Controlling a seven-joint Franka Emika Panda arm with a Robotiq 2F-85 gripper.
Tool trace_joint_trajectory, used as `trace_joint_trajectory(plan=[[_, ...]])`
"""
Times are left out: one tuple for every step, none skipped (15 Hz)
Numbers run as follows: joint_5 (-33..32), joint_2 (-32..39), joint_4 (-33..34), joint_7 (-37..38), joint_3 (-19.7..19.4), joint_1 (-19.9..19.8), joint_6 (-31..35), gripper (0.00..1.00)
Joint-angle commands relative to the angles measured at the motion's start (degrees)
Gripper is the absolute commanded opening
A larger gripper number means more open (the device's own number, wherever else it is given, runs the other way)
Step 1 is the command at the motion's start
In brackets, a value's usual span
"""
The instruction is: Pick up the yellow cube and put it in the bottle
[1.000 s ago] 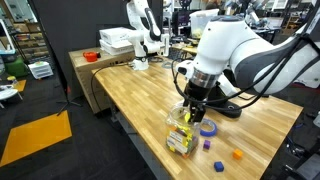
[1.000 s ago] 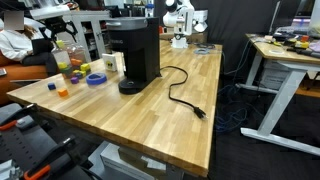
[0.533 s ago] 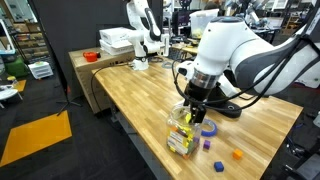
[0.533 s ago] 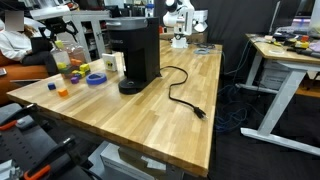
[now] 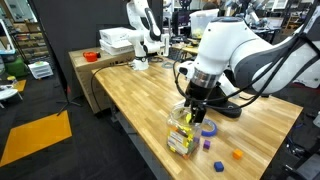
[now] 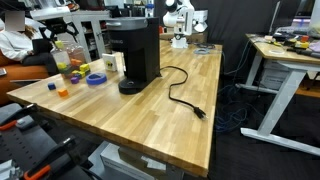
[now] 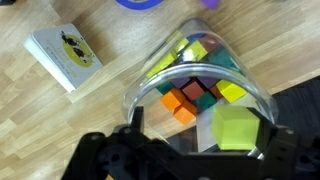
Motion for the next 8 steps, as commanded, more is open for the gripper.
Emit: trace_joint_trajectory(plan=[[-0.21, 0.27, 0.34, -0.14, 0.34, -0.63, 0.18, 1.00], [-0.25, 0.46, 0.61, -0.41, 0.30, -0.75, 0.49, 1.00], [-0.51, 0.54, 0.97, -0.14, 0.06, -0.64, 0.25, 1.00], [-0.64, 0.71, 1.62, 0.05, -0.19, -0.58, -0.69, 1.00], [-0.88, 0.85, 2.41, 0.73, -0.69, -0.38, -2.15, 1.00], [-0.08, 1.15, 2.93, 0.61, -0.61, -0.66, -2.51, 1.00], [-0.37, 1.50, 3.68, 1.16, -1.10, -0.49, -3.25, 1.00], [-0.09, 2.04, 4.46, 0.85, -1.07, -0.60, -3.66, 1.00]])
